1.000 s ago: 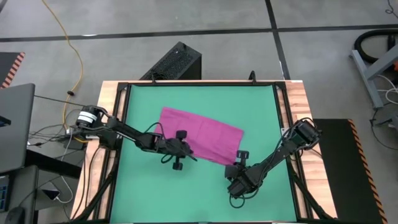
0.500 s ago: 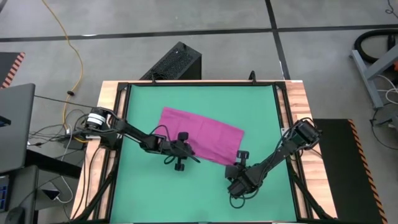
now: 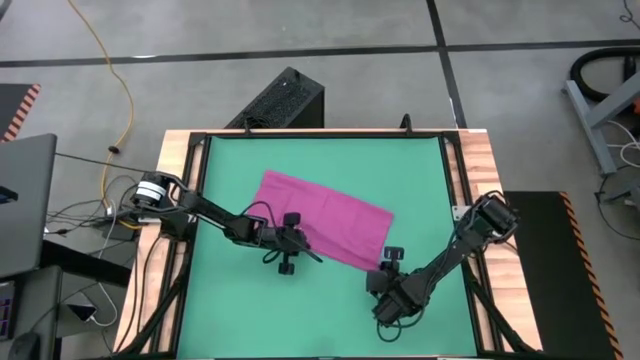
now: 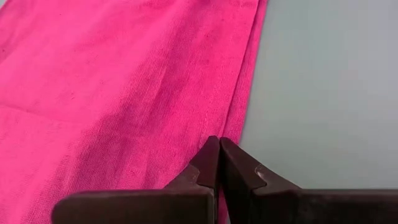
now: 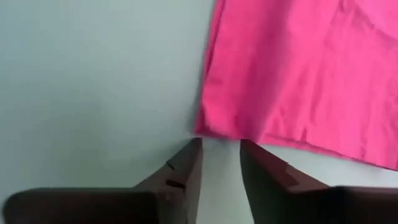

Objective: Roll towel into tight, uniform cylinder
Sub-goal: Fold the pink towel

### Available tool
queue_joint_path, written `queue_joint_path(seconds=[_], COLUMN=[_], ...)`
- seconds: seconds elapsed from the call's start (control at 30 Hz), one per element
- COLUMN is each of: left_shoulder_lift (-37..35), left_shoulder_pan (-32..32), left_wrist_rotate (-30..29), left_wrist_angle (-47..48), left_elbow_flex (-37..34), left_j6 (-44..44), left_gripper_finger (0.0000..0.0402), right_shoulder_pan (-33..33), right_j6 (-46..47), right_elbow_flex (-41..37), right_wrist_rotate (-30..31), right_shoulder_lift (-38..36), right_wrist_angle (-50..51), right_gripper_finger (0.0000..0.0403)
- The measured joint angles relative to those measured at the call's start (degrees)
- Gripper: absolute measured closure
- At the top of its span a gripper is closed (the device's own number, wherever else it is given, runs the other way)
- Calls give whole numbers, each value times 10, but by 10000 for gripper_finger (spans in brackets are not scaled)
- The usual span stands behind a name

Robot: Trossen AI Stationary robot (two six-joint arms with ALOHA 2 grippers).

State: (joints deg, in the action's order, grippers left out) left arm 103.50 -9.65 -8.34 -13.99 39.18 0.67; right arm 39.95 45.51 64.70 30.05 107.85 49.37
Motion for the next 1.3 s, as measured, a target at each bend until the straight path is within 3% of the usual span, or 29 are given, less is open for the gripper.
queue_joint_path(seconds=[0.17, 0.23, 0.33, 0.43, 0.6, 0.87, 0.97, 1.1, 1.3], left_shoulder_lift=[1, 1, 1, 1, 1, 1, 1, 1, 1], left_shoulder_pan=[0, 0, 0, -1, -2, -2, -2, -2, -2], left_wrist_rotate=[1, 2, 11, 14, 16, 17, 19, 19, 19], left_wrist_angle=[-3, -3, -2, -2, -2, -3, -6, -7, -7], left_elbow_flex=[-1, -1, -1, -1, -1, -2, -2, -3, -3], left_j6=[0, 0, 0, -7, -8, -8, -8, -6, -5], left_gripper_finger=[402, 402, 402, 401, 401, 402, 401, 402, 401], right_shoulder_pan=[20, 28, 32, 12, -33, -136, -203, -303, -417], right_j6=[20, 52, 144, 251, 285, 85, -34, -211, -328], right_elbow_flex=[23, 30, 30, 25, -40, -210, -266, -316, -325], right_wrist_rotate=[3, 38, 119, 149, 154, 154, 107, -13, -65], right_shoulder_lift=[0, 0, 0, -3, -46, -226, -299, -352, -354], right_wrist_angle=[56, 111, 205, 289, 258, 10, -89, -239, -283], right_gripper_finger=[247, 248, 253, 258, 260, 260, 260, 260, 260])
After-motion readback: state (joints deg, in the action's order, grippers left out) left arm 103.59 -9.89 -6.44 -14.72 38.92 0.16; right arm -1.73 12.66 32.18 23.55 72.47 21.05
